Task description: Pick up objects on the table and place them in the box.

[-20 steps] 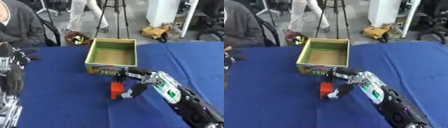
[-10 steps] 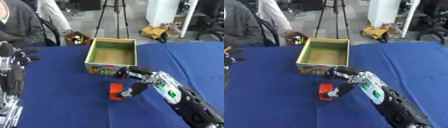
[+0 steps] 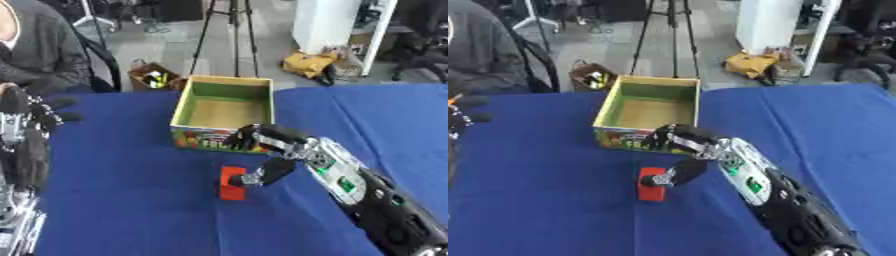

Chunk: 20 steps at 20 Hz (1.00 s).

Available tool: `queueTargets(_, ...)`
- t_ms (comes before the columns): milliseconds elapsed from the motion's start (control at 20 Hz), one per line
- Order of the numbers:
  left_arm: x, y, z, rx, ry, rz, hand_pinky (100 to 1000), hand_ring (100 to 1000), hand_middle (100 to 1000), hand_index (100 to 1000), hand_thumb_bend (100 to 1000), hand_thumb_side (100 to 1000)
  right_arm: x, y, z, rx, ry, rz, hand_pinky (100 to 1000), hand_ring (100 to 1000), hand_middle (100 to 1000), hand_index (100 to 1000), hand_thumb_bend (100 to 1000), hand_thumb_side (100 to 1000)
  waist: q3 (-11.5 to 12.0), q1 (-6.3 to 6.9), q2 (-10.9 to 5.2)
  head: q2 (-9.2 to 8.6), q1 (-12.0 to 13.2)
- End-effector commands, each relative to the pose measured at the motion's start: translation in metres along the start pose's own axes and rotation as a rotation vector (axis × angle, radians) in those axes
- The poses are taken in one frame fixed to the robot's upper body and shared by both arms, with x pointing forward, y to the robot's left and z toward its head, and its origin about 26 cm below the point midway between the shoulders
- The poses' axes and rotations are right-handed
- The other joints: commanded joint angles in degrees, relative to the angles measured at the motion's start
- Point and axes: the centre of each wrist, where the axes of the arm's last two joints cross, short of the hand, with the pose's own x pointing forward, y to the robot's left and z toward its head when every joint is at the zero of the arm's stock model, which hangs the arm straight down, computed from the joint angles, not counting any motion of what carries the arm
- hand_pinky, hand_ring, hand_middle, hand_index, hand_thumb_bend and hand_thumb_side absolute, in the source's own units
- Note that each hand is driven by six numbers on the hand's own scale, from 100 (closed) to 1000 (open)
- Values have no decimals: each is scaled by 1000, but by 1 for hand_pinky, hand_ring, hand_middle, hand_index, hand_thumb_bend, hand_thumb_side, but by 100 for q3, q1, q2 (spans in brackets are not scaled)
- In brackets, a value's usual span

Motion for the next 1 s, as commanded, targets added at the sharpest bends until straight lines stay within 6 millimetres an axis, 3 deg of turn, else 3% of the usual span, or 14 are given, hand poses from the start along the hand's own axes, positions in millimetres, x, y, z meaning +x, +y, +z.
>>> queueTargets(50, 7, -1, -7, -10, -31, -3, 640, 738, 774, 864, 554, 962, 1, -9, 0, 14, -3, 34, 670, 743, 731, 873, 523, 668, 7, 8, -68, -12, 11)
queueTargets(1000, 7, -3, -8, -15, -33, 4, 639, 738, 774, 864, 548, 965, -9, 17, -4, 112, 26, 8, 663, 726, 709, 861, 520, 655, -1, 31, -33, -25, 1)
